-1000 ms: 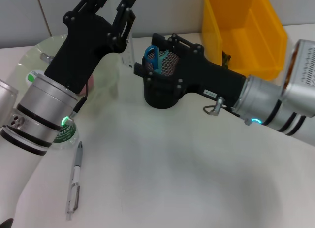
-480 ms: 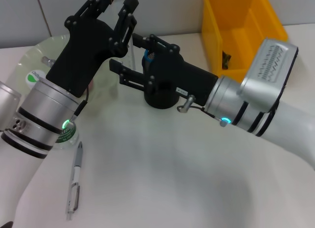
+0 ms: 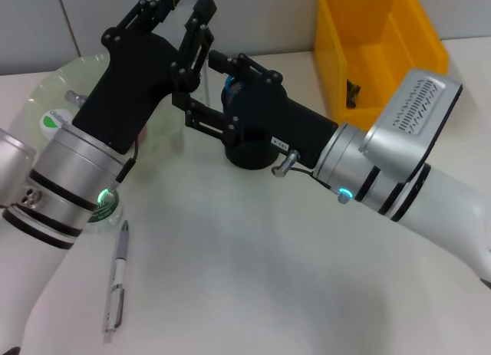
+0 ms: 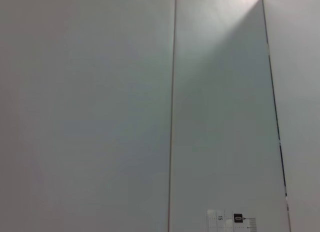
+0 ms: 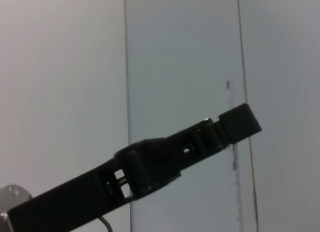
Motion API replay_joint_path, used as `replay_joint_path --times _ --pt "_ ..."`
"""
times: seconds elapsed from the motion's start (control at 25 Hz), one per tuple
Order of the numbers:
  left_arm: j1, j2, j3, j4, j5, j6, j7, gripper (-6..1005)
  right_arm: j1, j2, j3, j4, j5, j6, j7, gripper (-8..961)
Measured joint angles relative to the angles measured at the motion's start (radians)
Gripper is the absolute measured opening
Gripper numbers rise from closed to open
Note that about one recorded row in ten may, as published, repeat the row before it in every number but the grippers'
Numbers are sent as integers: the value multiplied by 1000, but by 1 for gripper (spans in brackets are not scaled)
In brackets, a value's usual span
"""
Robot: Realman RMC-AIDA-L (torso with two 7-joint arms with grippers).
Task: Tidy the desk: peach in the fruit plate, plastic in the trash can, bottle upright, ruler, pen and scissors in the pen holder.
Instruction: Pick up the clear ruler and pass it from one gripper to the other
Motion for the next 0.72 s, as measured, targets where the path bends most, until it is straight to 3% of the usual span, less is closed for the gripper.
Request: replay_joint_path --times 0.56,0.72 --pt "-1 0 11 -4 -15 0 7 467 -3 0 -21 -11 22 6 -2 770" --pt "-1 0 14 -4 -15 0 6 470 3 0 -27 -8 26 6 -3 688"
